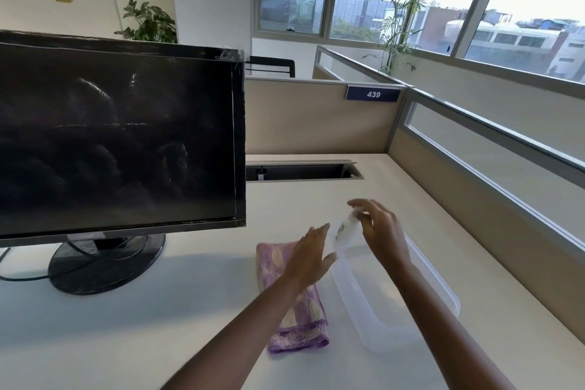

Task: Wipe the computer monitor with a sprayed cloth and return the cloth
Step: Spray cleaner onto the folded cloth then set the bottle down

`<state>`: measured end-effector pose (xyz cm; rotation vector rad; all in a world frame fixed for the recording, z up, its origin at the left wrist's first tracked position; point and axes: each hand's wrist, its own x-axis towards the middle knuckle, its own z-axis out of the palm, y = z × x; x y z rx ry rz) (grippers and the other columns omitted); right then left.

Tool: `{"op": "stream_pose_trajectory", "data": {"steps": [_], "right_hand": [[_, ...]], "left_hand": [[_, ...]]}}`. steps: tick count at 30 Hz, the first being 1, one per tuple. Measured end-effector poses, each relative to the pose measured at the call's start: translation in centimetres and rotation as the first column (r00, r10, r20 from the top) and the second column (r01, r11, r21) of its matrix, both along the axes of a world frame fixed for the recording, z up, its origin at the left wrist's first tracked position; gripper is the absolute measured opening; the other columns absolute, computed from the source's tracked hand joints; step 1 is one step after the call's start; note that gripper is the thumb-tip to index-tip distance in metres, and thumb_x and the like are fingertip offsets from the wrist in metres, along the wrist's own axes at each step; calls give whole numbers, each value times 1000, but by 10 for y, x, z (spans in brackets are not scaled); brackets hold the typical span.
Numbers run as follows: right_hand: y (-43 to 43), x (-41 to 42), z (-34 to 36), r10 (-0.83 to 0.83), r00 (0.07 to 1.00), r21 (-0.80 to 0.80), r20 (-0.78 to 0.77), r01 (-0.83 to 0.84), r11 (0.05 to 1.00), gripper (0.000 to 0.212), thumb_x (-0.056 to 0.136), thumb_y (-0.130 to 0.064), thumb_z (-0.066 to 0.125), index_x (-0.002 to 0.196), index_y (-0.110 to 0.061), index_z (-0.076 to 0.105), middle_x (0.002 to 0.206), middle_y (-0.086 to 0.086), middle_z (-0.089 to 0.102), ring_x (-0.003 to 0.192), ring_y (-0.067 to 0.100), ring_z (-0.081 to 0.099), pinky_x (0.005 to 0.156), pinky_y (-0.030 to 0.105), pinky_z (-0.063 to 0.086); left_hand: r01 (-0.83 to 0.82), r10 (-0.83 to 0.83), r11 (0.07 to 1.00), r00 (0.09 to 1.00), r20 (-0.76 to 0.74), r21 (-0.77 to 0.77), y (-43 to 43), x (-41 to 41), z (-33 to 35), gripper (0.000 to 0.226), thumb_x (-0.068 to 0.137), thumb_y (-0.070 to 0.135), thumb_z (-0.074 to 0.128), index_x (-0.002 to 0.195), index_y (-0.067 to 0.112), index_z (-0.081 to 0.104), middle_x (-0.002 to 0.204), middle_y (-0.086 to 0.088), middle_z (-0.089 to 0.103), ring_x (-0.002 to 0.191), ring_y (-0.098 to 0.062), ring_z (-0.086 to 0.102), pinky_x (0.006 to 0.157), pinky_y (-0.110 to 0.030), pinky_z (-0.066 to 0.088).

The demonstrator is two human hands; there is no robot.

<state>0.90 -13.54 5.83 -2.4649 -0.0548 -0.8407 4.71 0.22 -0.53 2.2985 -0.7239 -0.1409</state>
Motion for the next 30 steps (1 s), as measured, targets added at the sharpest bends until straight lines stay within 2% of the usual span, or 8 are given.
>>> {"op": "stream_pose_trajectory", "data": {"steps": [4, 7, 10, 14, 19, 23, 27, 30], "right_hand": [[5, -13, 34, 93, 993, 104, 70, -100, 990, 26, 86, 8, 55, 105, -5, 68, 107, 10, 70, 90, 22, 66, 77, 13, 49], [14, -18, 47, 167, 982, 198, 93, -182, 963, 26, 87, 5, 55, 108, -7, 66, 103, 2, 68, 91, 17, 65, 75, 2, 46], [26, -17, 46, 187, 977, 278, 107, -210, 937, 25, 89, 2, 54, 109, -8, 64, 102, -3, 65, 91, 14, 63, 74, 0, 46], [47, -9, 28, 120, 981, 449, 154, -177, 876, 25, 93, -3, 49, 115, -9, 61, 106, -1, 62, 94, 15, 62, 72, -1, 45], [76, -5, -11, 186, 982, 475, 37, -181, 861, 55, 94, -15, 51, 138, -31, 22, 103, 1, 56, 76, 6, 61, 60, 1, 47], [87, -2, -36, 211, 977, 432, -18, -183, 883, 67, 88, -12, 60, 131, -41, 17, 91, 6, 60, 65, 5, 59, 59, 6, 48], [91, 5, -55, 201, 971, 421, -132, -129, 898, 70, 90, -11, 57, 141, -27, 11, 126, 13, 50, 67, 10, 59, 61, 10, 49], [86, 8, -69, 194, 955, 423, -223, -85, 902, 64, 94, -13, 50, 139, -30, 9, 108, 16, 56, 59, 20, 59, 54, 17, 52]], "left_hand": [[-39, 19, 974, 996, -91, -224, -2, -1, 8, 65, 90, 31, 54, 144, 16, 21, 151, -5, 31, 139, -23, 28, 114, -40, 28], [-57, 10, 932, 991, -133, -359, -1, -3, 14, 58, 88, 31, 58, 137, 15, 32, 135, -4, 48, 113, -17, 48, 94, -28, 42], [-73, 10, 908, 988, -154, -412, 6, -6, 16, 45, 87, 33, 59, 123, 13, 41, 110, 2, 52, 94, -15, 51, 81, -25, 46], [-136, 74, 879, 986, -152, -457, 13, -12, 12, 42, 87, 30, 59, 117, 8, 41, 103, 1, 50, 91, -16, 53, 77, -25, 50], [-140, 19, 787, 979, -203, -601, 21, -25, 2, 26, 90, 25, 55, 109, 13, 42, 96, -5, 57, 76, -14, 55, 59, -19, 45], [-175, 4, 723, 968, -249, -668, 28, -35, -15, 23, 93, 15, 50, 112, 18, 39, 103, -2, 57, 86, -9, 59, 67, -16, 52], [-138, -82, 789, 942, -326, -598, 39, -40, -25, 42, 92, 14, 51, 129, 10, 33, 122, -6, 54, 109, -16, 57, 82, -19, 52], [-21, -104, 948, 923, -371, -319, 56, -31, -29, 41, 92, 28, 50, 128, 10, 43, 123, -7, 57, 108, -18, 56, 88, -25, 46]]}}
